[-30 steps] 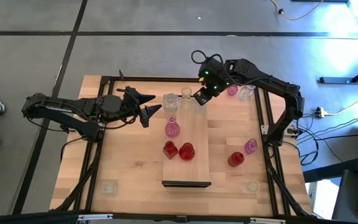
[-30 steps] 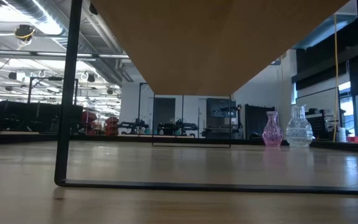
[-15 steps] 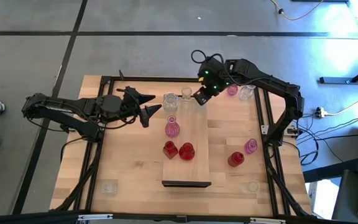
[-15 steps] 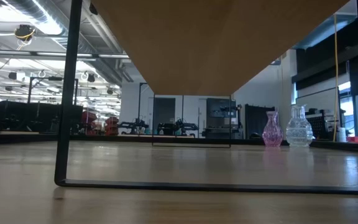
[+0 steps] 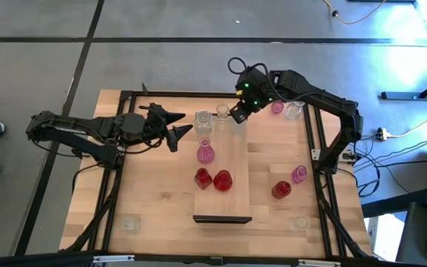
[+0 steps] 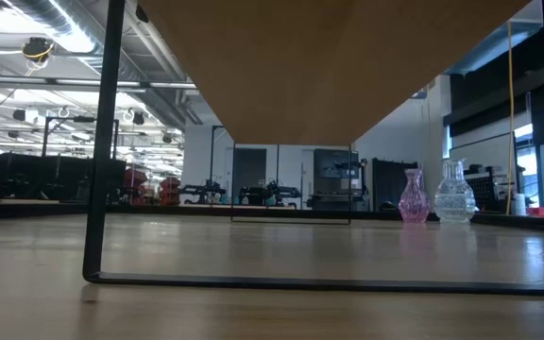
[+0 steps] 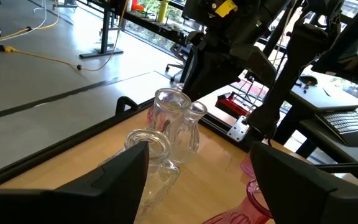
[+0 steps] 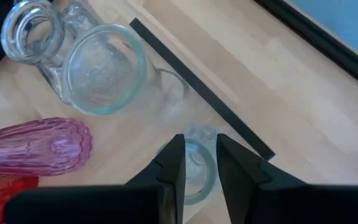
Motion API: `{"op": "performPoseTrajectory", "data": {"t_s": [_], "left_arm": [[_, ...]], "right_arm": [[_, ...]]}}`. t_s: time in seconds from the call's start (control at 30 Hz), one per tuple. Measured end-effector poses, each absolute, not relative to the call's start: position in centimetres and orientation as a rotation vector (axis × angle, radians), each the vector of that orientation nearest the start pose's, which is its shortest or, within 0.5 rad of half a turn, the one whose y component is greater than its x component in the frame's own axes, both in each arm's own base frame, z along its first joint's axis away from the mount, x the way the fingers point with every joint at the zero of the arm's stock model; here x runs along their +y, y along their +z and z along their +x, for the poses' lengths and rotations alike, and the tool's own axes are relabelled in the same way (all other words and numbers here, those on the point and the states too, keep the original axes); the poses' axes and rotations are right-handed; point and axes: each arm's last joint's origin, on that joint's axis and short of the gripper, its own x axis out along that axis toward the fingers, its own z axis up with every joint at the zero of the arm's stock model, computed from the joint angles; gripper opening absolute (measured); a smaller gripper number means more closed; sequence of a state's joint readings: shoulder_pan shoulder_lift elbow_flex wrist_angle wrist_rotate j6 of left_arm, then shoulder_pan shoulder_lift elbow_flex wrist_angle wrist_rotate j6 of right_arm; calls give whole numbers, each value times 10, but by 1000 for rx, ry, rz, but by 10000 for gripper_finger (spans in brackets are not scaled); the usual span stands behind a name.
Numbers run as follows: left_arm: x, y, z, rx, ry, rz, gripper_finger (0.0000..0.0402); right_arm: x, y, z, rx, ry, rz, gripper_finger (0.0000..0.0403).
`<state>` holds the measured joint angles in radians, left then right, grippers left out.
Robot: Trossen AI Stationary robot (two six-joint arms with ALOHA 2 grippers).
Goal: Sort vases onto shelf
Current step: Put the transparent vase on the shelf aligned with the other transparent vases, then put the transparent vase on the shelf
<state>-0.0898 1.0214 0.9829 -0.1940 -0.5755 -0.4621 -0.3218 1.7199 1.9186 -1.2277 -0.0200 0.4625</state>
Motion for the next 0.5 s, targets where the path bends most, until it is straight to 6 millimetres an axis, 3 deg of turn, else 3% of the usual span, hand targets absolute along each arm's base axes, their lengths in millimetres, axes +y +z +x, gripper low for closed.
{"op": "performPoseTrajectory", "data": {"t_s": [0.27, 0.5], "left_arm": [[-4, 358, 219, 105, 524, -375, 275], [-4, 358, 219, 105, 524, -375, 275]], "right_arm": [[-105, 392, 317, 930, -517, 587, 76], [-98, 421, 298, 866, -475, 607, 76]]}}
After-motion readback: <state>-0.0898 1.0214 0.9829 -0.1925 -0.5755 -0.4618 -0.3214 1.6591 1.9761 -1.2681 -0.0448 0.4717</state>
